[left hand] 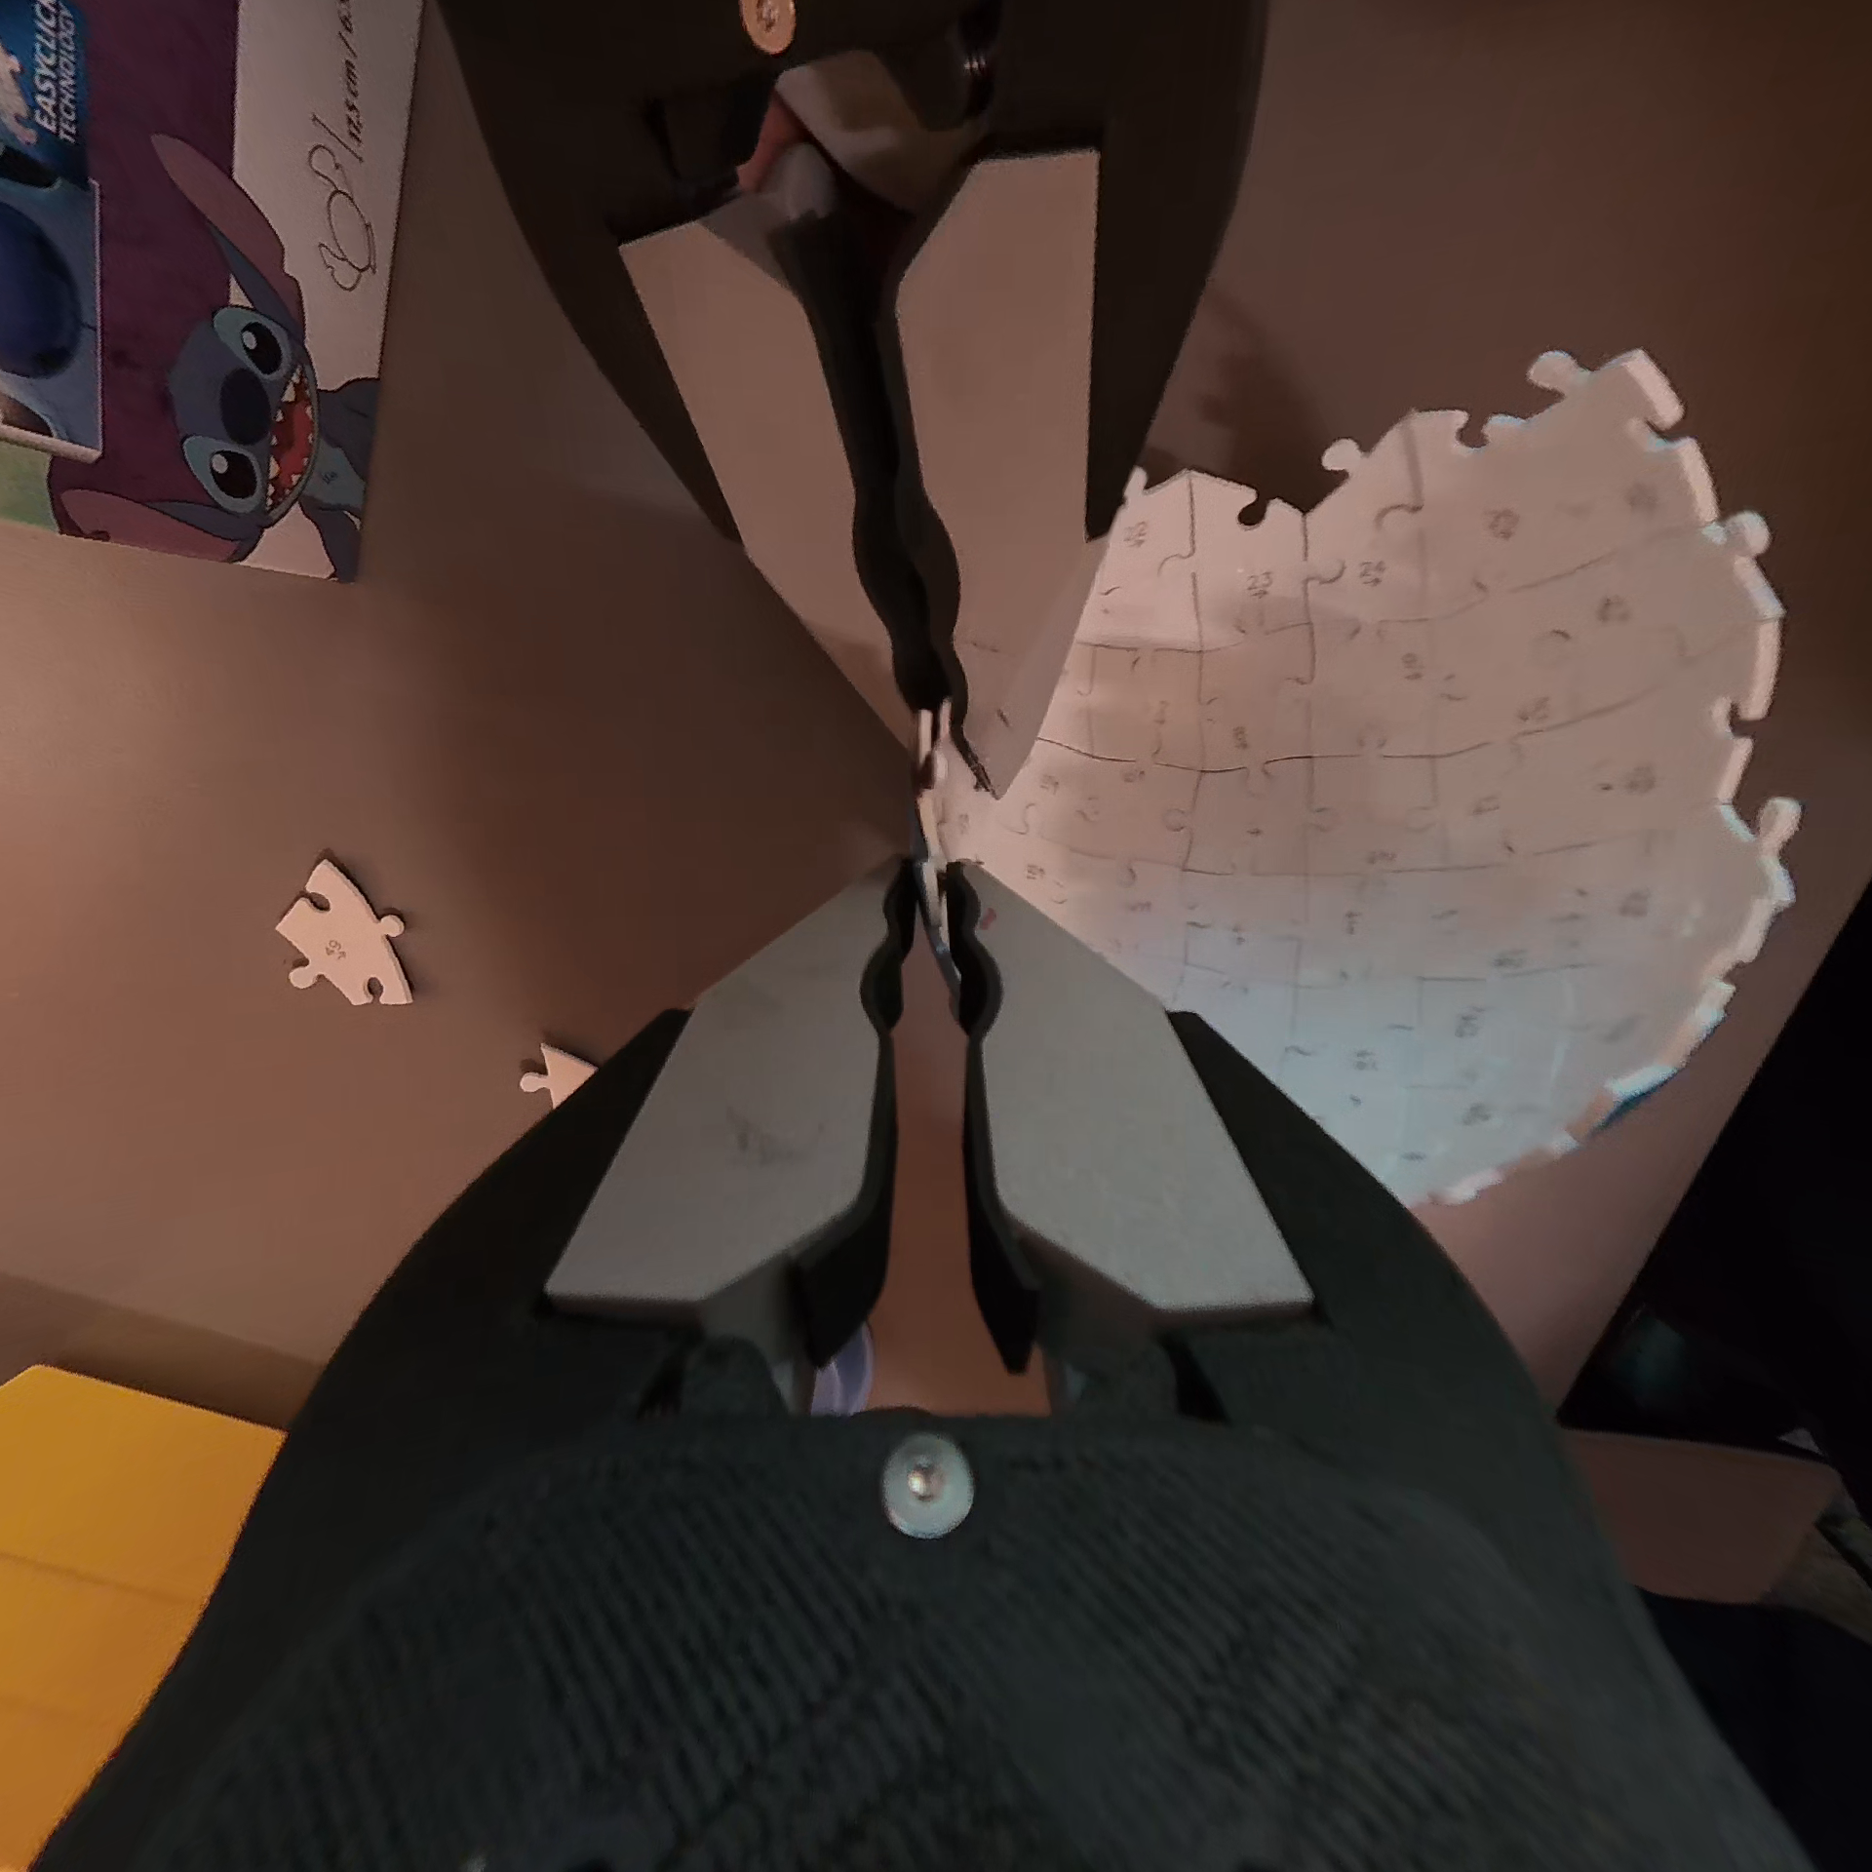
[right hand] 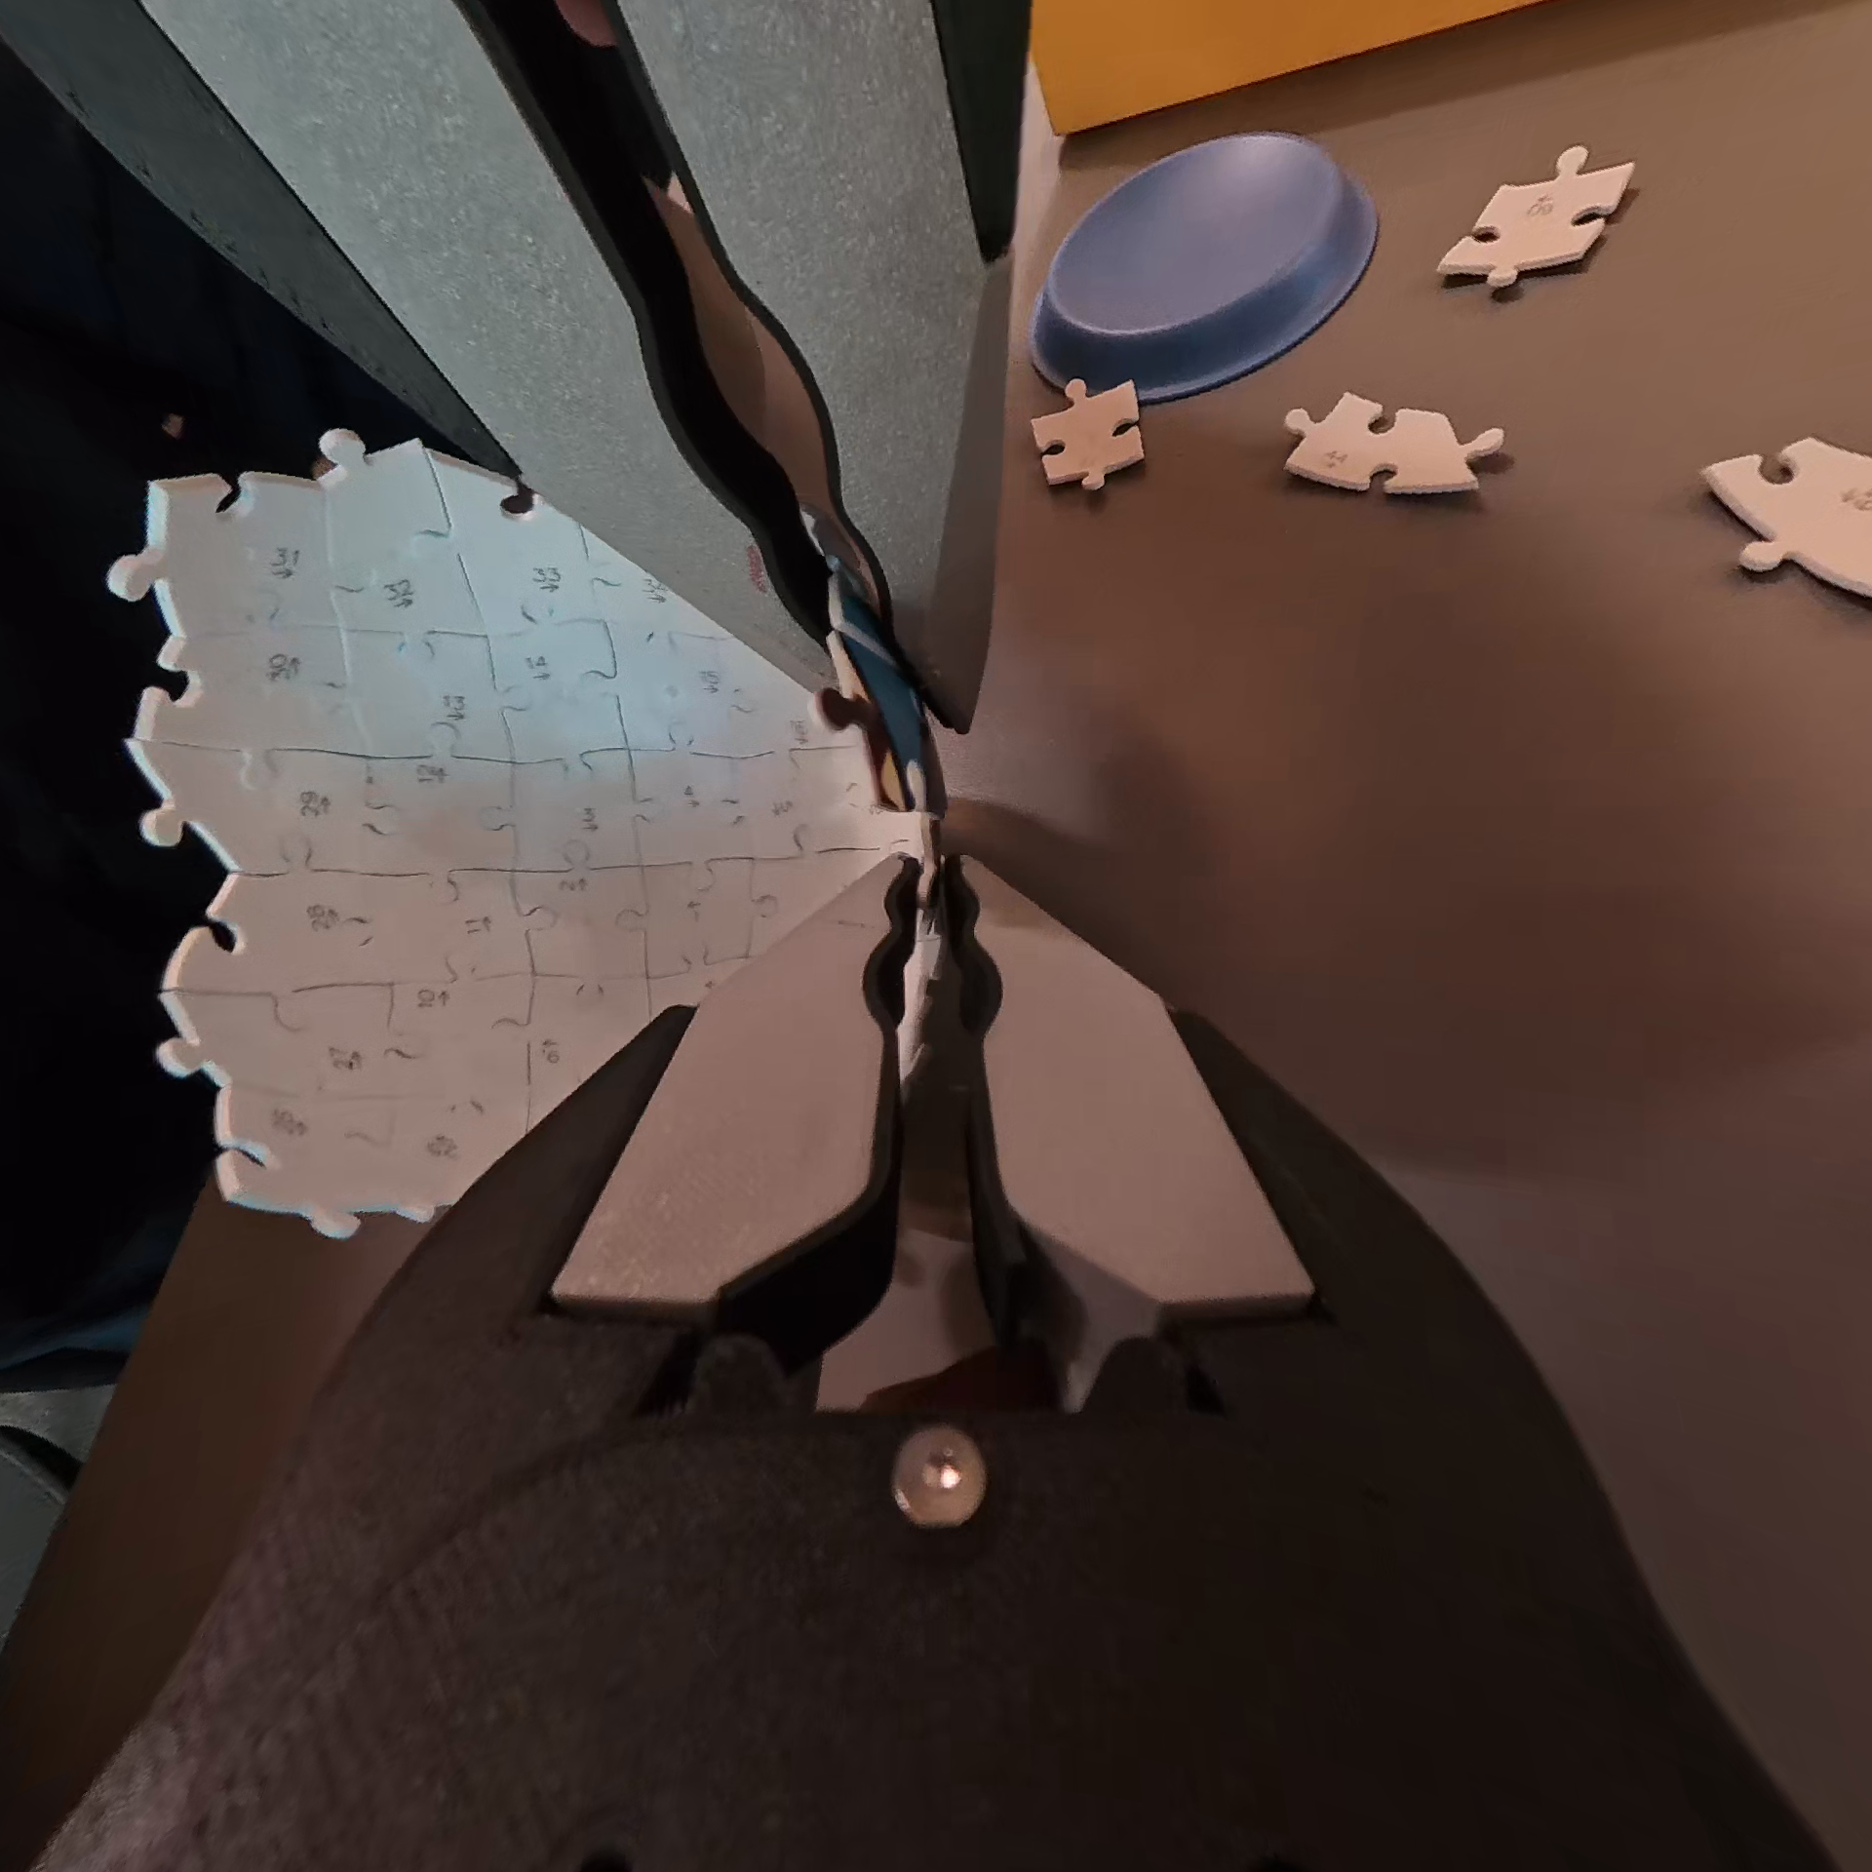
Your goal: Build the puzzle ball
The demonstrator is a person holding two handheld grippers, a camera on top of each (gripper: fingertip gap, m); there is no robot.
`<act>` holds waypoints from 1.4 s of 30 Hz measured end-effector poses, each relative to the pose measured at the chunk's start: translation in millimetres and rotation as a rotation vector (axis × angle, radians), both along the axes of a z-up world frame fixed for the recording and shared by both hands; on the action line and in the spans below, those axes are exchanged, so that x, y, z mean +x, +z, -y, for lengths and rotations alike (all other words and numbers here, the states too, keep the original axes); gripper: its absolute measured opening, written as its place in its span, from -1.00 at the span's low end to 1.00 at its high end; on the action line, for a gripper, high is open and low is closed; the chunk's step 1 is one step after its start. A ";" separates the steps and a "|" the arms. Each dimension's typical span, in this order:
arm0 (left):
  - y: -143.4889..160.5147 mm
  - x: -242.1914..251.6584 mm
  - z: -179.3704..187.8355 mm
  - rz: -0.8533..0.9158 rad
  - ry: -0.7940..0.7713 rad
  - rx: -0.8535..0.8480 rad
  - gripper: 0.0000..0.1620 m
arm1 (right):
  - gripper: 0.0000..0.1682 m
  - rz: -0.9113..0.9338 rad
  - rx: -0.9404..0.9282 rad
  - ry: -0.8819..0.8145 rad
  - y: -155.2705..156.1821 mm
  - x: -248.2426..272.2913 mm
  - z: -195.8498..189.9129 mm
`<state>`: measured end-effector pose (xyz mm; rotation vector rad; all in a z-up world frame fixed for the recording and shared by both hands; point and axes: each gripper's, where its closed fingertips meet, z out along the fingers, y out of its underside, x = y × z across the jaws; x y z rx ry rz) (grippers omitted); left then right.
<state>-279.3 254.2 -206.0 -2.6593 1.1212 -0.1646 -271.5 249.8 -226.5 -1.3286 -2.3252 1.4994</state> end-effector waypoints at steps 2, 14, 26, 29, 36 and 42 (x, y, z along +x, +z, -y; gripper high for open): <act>-0.2 -0.4 0.0 0.001 0.005 -0.002 -0.96 | -0.99 -0.001 0.006 -0.002 -0.3 0.0 -0.1; -3.1 -0.6 2.5 0.017 0.045 -0.041 -0.96 | -1.00 0.040 -0.034 0.007 -1.3 1.2 2.8; -9.8 0.2 6.6 0.026 0.044 -0.089 -0.93 | -1.00 -0.022 -0.044 -0.011 7.2 -2.0 0.6; -8.0 0.7 8.3 0.036 0.033 -0.091 -0.93 | -1.00 -0.026 -0.046 -0.008 8.3 -1.7 1.8; -0.6 2.5 11.1 0.079 0.024 -0.093 -0.89 | -1.00 -0.032 -0.030 -0.009 9.2 -1.5 2.5; 7.0 8.8 5.1 0.129 0.026 -0.063 -0.89 | -1.00 -0.042 -0.014 -0.005 11.4 -1.5 4.6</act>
